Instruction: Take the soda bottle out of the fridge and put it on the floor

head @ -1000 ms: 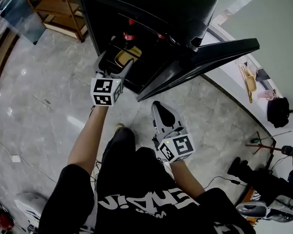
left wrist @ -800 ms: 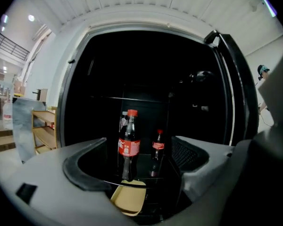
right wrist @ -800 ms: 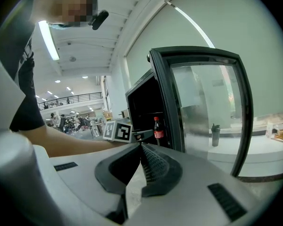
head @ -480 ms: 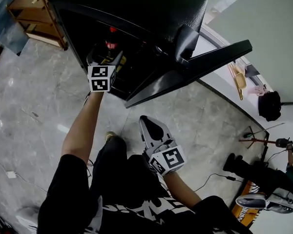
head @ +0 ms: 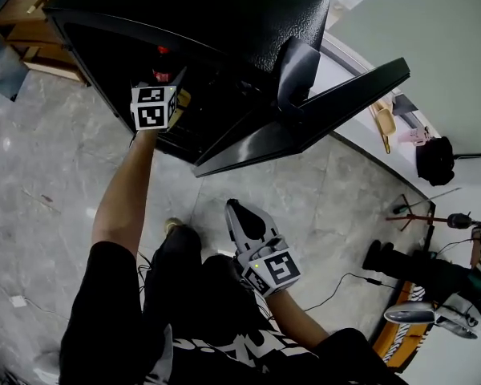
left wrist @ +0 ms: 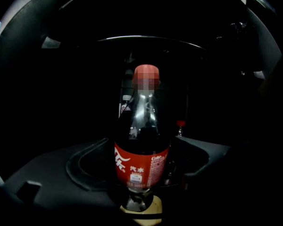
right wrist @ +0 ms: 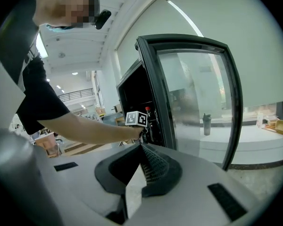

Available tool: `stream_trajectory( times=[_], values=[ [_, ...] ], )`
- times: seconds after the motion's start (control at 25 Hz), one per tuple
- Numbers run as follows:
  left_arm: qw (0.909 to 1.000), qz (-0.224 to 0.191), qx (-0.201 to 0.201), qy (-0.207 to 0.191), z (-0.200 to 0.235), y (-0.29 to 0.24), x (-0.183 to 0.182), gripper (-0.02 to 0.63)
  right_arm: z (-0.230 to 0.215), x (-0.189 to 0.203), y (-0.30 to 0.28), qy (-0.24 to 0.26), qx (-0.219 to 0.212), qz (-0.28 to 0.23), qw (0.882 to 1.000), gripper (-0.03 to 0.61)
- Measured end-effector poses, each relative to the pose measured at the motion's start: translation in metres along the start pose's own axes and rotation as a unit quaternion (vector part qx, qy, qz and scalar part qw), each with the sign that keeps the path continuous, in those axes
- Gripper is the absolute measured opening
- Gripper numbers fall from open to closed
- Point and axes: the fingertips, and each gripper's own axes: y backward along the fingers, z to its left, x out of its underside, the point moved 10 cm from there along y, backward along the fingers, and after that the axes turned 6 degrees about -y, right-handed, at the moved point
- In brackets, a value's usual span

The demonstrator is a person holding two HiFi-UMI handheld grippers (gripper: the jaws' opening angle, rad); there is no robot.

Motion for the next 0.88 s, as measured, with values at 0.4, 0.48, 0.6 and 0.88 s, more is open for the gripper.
stream_trajectory(
  times=[0.4, 0.48, 0.6, 0.88],
  values=[
    [0.9997, 0.013, -0.004, -0.019, -0.001, -0.001, -0.002, 0.318, -0.005, 0.001, 0.01, 0.0, 0.017, -0.014, 1.0, 0.025],
    [0.9997, 0.014, -0.007, -0.019, -0.001, 0.004, -0.003, 0.316, -0.004, 0.001, 0.011, -0.004, 0.016, -0.012, 1.0, 0.025],
    [0.9996, 0.021, -0.001, -0.018, -0.001, 0.015, -0.002, 0.314, -0.006, 0.002, 0.013, -0.009, 0.02, -0.014, 1.0, 0.025],
    [0.9998, 0.001, 0.001, -0.021, -0.008, 0.065, -0.015, 0.314, -0.009, 0.0, 0.014, -0.008, 0.004, -0.006, 1.0, 0.025]
  ],
)
